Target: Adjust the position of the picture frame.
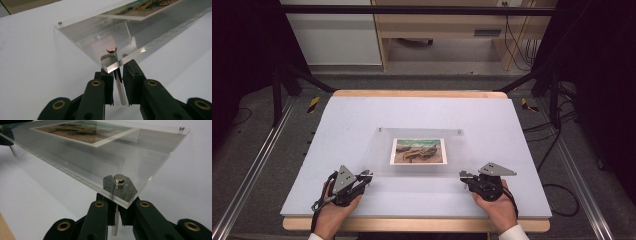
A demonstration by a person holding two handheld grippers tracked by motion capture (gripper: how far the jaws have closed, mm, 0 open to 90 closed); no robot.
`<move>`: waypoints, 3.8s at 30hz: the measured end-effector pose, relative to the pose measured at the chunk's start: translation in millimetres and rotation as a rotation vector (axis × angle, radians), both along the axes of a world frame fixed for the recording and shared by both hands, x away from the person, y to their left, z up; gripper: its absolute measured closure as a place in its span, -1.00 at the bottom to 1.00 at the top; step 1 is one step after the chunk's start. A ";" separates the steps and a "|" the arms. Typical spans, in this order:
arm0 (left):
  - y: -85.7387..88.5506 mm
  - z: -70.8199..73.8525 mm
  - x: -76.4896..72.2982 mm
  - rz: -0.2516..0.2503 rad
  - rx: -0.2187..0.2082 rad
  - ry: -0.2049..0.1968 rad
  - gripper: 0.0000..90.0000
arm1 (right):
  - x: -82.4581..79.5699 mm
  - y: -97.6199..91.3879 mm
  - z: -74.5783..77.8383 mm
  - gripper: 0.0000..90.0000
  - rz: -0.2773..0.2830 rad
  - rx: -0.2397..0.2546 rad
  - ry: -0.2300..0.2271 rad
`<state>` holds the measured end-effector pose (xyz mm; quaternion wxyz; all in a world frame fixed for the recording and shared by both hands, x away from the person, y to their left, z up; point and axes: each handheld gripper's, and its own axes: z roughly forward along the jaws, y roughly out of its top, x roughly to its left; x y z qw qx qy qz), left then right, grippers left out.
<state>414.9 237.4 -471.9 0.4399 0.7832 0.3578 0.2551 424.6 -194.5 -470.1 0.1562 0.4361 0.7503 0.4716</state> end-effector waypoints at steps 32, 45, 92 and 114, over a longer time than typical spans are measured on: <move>1.8 -3.6 0.4 -0.010 0.005 0.044 0.80 | -1.5 0.3 -5.2 0.89 0.020 -0.040 0.031; 8.0 -1.8 -4.4 -0.008 0.001 0.050 0.70 | -1.1 -3.1 -7.0 0.75 0.019 -0.012 0.049; 23.8 53.3 30.9 -0.016 -0.132 0.056 -0.64 | 16.8 -10.4 42.5 -0.60 0.032 -0.022 0.030; 17.3 34.2 32.9 -0.027 -0.201 0.218 -0.66 | 23.6 -7.0 31.7 -0.51 0.031 -0.010 0.088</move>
